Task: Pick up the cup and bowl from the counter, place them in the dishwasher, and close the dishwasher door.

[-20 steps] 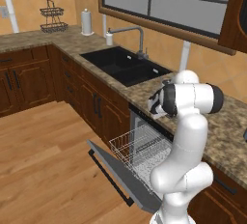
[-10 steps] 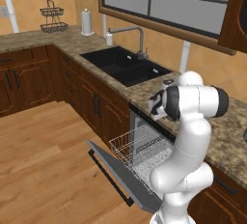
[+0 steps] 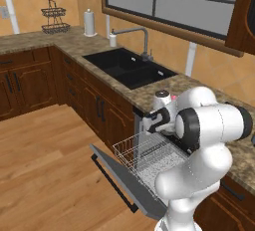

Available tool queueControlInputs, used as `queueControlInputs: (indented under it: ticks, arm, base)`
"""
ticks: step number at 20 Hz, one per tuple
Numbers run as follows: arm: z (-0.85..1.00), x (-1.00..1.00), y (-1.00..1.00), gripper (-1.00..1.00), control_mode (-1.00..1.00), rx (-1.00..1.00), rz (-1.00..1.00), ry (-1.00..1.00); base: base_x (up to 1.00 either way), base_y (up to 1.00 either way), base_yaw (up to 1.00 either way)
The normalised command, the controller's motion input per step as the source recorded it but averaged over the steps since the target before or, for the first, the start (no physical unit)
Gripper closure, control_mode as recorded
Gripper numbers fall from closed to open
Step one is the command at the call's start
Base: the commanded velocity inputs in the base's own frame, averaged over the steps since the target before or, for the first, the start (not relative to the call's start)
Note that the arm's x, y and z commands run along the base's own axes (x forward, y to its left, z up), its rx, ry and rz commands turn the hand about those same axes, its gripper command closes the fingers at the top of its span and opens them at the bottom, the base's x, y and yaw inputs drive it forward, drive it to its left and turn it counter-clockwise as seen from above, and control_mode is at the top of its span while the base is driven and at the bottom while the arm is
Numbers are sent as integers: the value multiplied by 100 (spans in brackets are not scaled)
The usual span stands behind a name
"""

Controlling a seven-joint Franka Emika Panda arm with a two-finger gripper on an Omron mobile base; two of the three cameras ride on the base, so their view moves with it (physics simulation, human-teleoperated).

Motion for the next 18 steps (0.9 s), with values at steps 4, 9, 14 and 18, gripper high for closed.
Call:
queueControlInputs:
  ticks: [4, 9, 14, 18]
  arm:
    - [-4, -14, 99, 100, -100, 0, 0, 4]
    - [-37, 16, 64, 100, -100, 0, 0, 2]
    - [-72, 53, 33, 100, -100, -4, 0, 0]
    - [-84, 53, 7, 100, -100, -11, 0, 0]
  base:
    - [0, 0, 0]
    - [0, 0, 0]
    - [0, 0, 0]
    - [0, 0, 0]
